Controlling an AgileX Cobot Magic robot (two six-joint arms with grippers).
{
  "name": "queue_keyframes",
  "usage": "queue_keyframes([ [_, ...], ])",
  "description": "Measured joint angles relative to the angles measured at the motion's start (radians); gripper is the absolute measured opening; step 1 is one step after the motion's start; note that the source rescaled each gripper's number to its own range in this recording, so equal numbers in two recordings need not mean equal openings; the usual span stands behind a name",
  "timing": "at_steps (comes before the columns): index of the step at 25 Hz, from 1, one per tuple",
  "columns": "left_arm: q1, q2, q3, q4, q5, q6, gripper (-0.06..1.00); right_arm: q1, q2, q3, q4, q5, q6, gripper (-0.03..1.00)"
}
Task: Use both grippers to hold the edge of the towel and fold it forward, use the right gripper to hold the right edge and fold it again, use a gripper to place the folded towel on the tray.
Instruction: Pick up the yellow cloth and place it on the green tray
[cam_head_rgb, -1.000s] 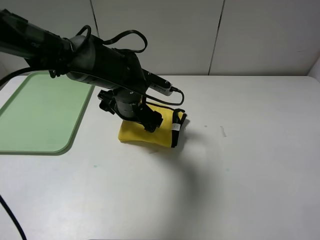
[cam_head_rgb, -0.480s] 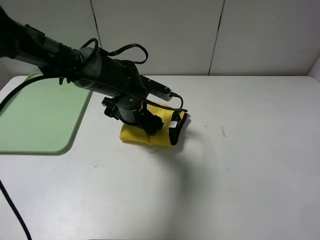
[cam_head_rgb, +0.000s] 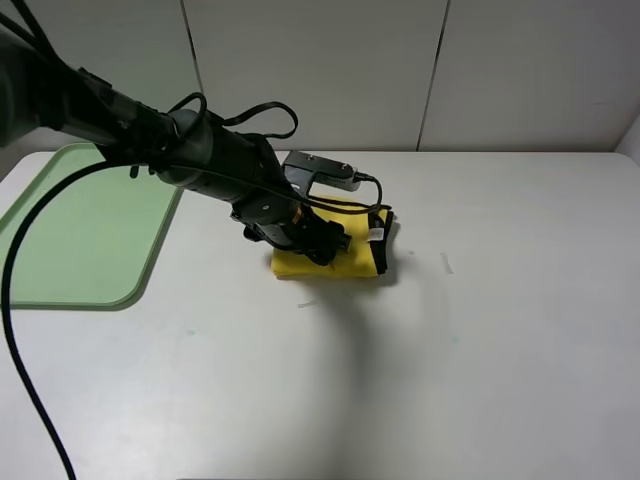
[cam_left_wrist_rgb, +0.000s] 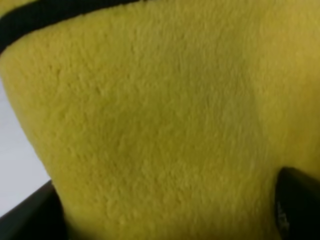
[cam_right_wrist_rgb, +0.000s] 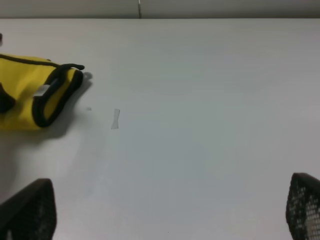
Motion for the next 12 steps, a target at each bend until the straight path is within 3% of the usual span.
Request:
queue_keyframes([
  [4,0.001,0.011,-0.001,-0.030,-0.043,-0.001,0.77,0.000,0.000,0.000,0.000,0.000,0.000,1.00],
  [7,0.001,0.014,-0.001,-0.030,-0.044,0.001,0.67,0.000,0.000,0.000,0.000,0.000,0.000,1.00],
  [8,0.001,0.014,-0.001,-0.034,-0.051,0.001,0.59,0.000,0.000,0.000,0.000,0.000,0.000,1.00],
  [11,-0.012,0.020,-0.006,-0.043,-0.074,0.002,0.19,0.000,0.000,0.000,0.000,0.000,0.000,1.00],
  [12,-0.013,0.020,-0.007,-0.044,-0.074,0.003,0.16,0.000,0.000,0.000,0.000,0.000,0.000,1.00],
])
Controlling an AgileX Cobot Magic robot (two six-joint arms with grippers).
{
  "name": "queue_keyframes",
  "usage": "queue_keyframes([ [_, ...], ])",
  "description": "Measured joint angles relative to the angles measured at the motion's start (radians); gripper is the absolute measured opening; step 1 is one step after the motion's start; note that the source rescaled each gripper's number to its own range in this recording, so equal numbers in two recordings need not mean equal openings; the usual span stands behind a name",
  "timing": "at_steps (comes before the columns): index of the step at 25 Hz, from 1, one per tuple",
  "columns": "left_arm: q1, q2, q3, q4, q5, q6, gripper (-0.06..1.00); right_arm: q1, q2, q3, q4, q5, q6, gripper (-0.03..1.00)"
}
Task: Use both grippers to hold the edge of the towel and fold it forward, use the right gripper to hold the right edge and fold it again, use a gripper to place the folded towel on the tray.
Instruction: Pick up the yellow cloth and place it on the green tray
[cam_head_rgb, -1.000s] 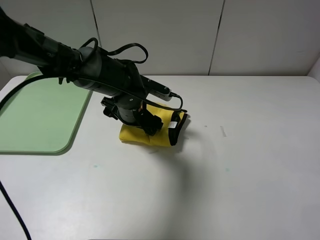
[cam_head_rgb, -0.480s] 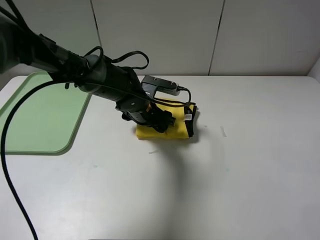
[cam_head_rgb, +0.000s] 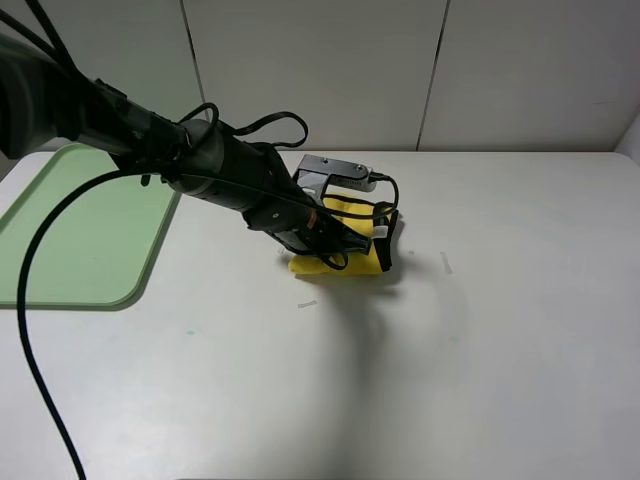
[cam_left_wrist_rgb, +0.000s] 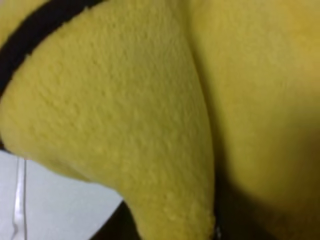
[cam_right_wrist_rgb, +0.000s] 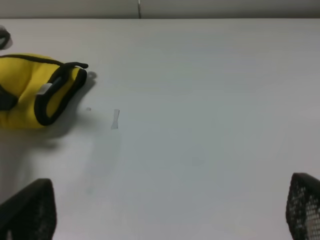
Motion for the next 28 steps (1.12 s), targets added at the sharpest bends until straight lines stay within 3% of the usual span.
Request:
queue_keyframes([
  [11,0.009,-0.011,0.000,-0.005,0.025,0.031,0.16,0.000,0.000,0.000,0.000,0.000,0.000,1.00],
  [18,0.097,-0.075,0.008,0.022,0.222,0.107,0.16,0.000,0.000,0.000,0.001,0.000,0.000,1.00],
  [20,0.144,-0.107,0.015,0.054,0.331,0.135,0.16,0.000,0.000,0.000,0.001,0.000,0.000,1.00],
  [28,0.276,-0.150,0.019,0.108,0.452,0.210,0.16,0.000,-0.001,0.000,0.002,0.000,0.000,1.00],
])
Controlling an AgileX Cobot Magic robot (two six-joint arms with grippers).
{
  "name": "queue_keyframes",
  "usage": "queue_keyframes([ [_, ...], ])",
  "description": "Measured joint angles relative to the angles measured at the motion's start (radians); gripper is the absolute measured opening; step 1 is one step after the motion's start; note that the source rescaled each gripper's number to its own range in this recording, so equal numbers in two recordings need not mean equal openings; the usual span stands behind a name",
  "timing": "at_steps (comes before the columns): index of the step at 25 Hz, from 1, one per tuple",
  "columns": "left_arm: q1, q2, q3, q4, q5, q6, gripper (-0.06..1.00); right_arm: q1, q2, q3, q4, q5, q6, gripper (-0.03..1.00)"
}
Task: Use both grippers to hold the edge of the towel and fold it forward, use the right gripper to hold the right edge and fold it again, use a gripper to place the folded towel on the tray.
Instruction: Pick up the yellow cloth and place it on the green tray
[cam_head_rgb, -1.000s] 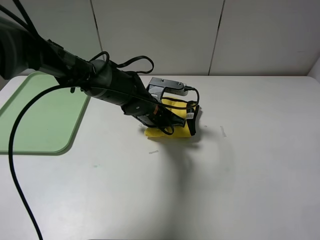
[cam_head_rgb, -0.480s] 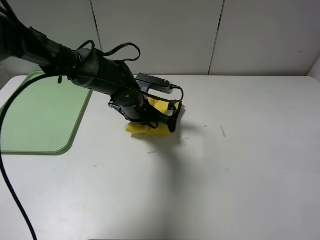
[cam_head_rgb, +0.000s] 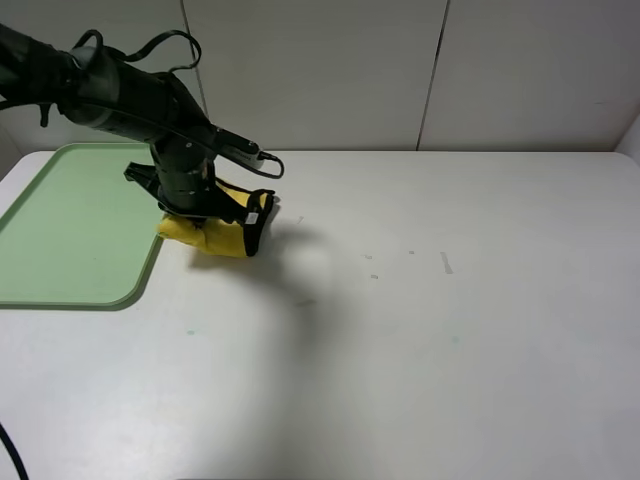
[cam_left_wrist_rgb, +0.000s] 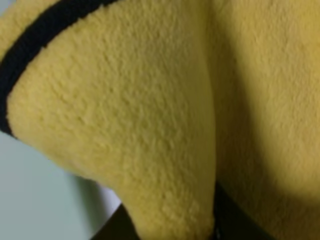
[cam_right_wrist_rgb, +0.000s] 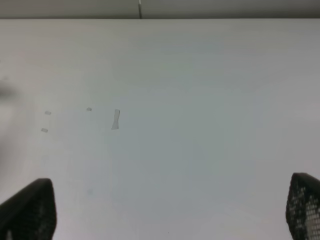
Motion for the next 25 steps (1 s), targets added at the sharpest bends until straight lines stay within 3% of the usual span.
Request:
queue_keyframes([
  [9,0.152,-0.003,0.000,0.020,0.017,0.031,0.16,0.000,0.000,0.000,0.001,0.000,0.000,1.00],
  [25,0.321,-0.003,0.000,0.064,0.036,0.034,0.16,0.000,0.000,0.000,0.001,0.000,0.000,1.00],
])
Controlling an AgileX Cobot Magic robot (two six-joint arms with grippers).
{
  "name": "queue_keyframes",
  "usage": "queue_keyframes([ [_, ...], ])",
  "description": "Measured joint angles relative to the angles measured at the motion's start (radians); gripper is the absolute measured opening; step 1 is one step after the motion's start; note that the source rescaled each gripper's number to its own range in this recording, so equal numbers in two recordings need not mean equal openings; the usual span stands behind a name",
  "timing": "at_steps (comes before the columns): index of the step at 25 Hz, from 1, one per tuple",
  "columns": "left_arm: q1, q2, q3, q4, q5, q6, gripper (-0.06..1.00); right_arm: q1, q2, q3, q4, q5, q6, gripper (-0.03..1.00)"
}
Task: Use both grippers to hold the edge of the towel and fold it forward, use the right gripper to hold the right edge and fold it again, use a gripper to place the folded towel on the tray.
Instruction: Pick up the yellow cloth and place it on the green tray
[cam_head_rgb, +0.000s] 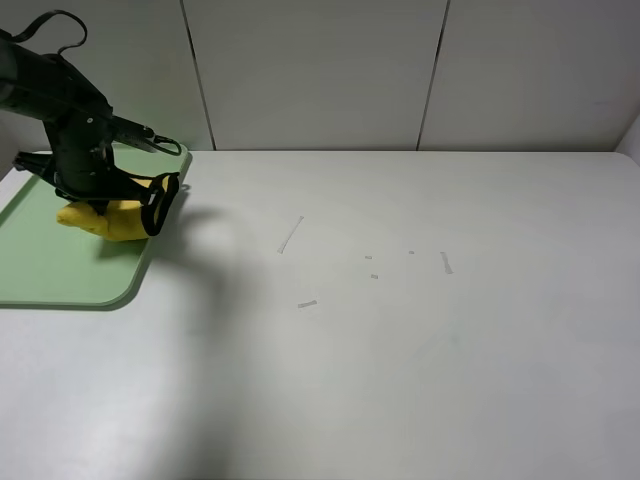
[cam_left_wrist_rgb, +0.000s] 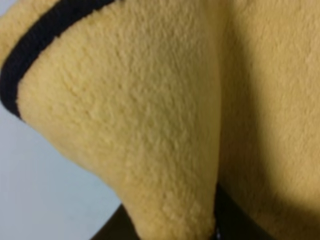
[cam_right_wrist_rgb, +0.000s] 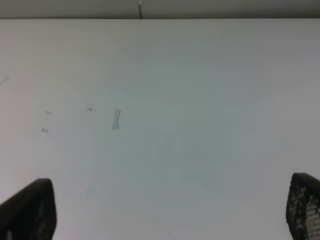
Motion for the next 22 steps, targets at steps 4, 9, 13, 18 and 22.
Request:
queue_keyframes([
  [4,0.010,0.000,0.000,0.000,0.005,0.000,0.16,0.000,0.000,0.000,0.000,0.000,0.000,1.00],
  [9,0.010,0.000,0.000,0.003,-0.003,0.000,0.16,0.000,0.000,0.000,0.000,0.000,0.000,1.00],
  [13,0.010,0.000,0.000,0.004,-0.026,0.000,0.16,0.000,0.000,0.000,0.000,0.000,0.000,1.00],
  [18,0.010,0.000,0.000,0.008,-0.052,0.045,0.77,0.000,0.000,0.000,0.000,0.000,0.000,1.00],
  [22,0.010,-0.002,0.000,0.014,-0.041,0.076,0.96,0.000,0.000,0.000,0.000,0.000,0.000,1.00],
])
